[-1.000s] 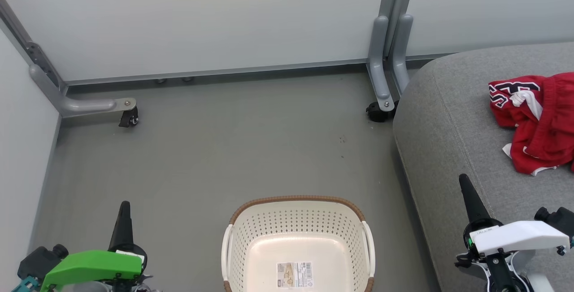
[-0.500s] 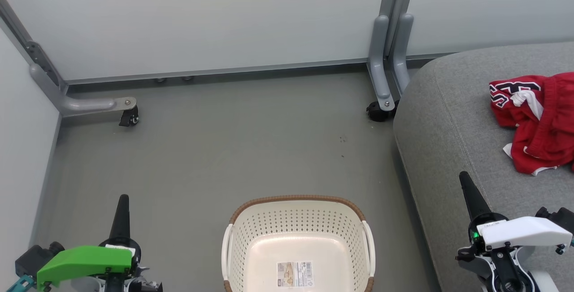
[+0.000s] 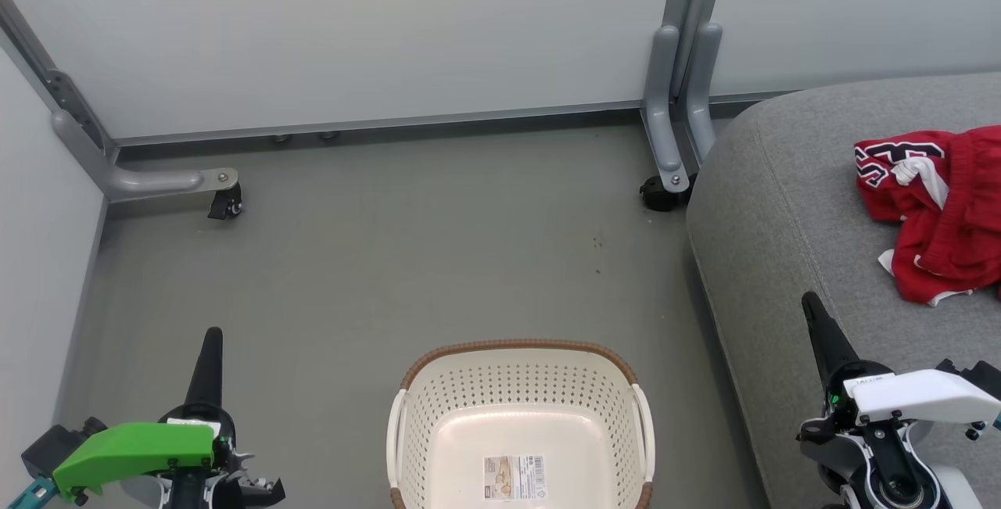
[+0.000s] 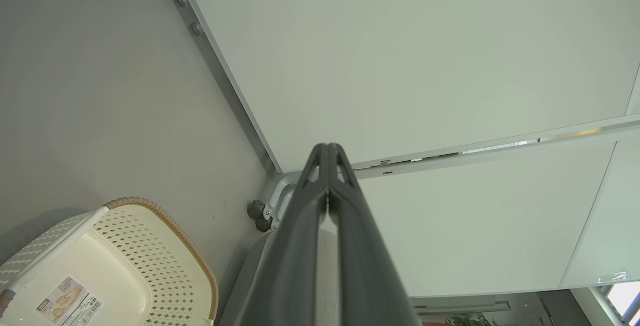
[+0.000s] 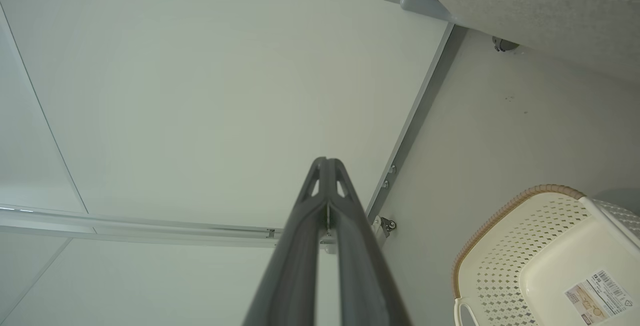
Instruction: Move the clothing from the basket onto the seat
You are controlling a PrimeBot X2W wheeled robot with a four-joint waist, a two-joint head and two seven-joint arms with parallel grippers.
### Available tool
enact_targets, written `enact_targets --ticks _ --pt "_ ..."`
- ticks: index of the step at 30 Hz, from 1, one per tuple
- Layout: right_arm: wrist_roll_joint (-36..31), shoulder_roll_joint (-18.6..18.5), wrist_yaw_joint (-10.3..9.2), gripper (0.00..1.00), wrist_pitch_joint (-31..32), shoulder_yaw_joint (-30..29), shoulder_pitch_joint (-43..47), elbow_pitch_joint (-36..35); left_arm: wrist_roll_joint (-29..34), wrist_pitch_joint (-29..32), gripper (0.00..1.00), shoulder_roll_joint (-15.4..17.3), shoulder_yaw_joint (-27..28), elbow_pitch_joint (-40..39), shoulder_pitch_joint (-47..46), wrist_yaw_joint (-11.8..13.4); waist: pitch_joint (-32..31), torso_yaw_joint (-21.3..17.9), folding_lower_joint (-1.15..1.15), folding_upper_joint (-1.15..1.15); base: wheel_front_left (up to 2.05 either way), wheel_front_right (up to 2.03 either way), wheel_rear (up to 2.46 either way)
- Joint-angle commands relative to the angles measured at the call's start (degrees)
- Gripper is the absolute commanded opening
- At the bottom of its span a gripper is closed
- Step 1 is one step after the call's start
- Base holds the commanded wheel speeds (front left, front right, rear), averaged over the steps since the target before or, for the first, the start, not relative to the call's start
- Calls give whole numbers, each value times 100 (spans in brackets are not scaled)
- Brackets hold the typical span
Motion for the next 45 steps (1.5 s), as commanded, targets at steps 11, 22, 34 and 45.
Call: enact_targets --ticks 11,22,34,45 --pt "573 -6 3 0 126 -77 -206 118 -610 148 0 -7 80 -40 -173 -81 8 5 0 0 0 0 0" --pt "999 6 3 0 214 -131 -280 228 -1046 256 0 -18 122 -40 -221 -115 16 10 0 0 0 0 0" --pt "1255 24 2 0 293 -177 -327 296 -1335 340 0 -23 148 -39 -247 -136 22 14 0 0 0 0 0" --pt "1220 46 2 0 302 -203 -326 299 -1334 340 0 -23 147 -39 -247 -136 22 14 0 0 0 0 0"
